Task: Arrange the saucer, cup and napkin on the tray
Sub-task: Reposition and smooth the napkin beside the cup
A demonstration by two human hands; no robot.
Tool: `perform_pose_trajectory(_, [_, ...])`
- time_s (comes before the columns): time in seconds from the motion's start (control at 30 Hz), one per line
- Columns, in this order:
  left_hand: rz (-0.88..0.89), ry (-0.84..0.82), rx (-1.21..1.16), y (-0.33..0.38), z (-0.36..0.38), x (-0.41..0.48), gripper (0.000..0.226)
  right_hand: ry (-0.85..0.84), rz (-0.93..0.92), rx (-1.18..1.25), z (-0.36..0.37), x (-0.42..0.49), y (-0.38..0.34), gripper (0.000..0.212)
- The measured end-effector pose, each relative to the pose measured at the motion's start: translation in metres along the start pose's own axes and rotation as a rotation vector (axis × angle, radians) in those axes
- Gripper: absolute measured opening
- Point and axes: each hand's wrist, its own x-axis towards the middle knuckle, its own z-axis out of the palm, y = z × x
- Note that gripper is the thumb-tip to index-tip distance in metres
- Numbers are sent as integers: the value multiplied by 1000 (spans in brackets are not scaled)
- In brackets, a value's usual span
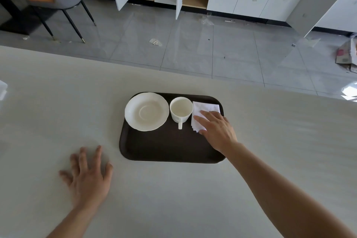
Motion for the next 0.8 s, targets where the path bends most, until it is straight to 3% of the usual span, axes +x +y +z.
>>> perform_pose_trajectory(0.07, [27, 58, -38, 10, -6, -3, 66, -3, 1, 11, -2, -2, 5, 57])
perform_pose_trajectory(0.17, [362, 224, -119, 51, -14, -32, 39, 28, 59, 79, -7, -12, 15, 59])
perform_pose_trajectory(0.23, [571, 167, -246, 95, -16, -53, 26, 38, 96, 102, -10, -19, 24, 58])
perform_pose_trajectory(0.33, [711, 17, -391, 168, -17, -63, 20, 26, 126, 106, -11, -27, 35, 54])
perform_pose_trajectory(0.57, [630, -199, -233, 266, -9, -41, 62, 39, 108, 131, -8, -23, 47, 34])
perform_pose_trajectory(0.8, [621, -216, -118, 273, 6, -22, 61, 76, 82, 123, -5, -15, 53, 34])
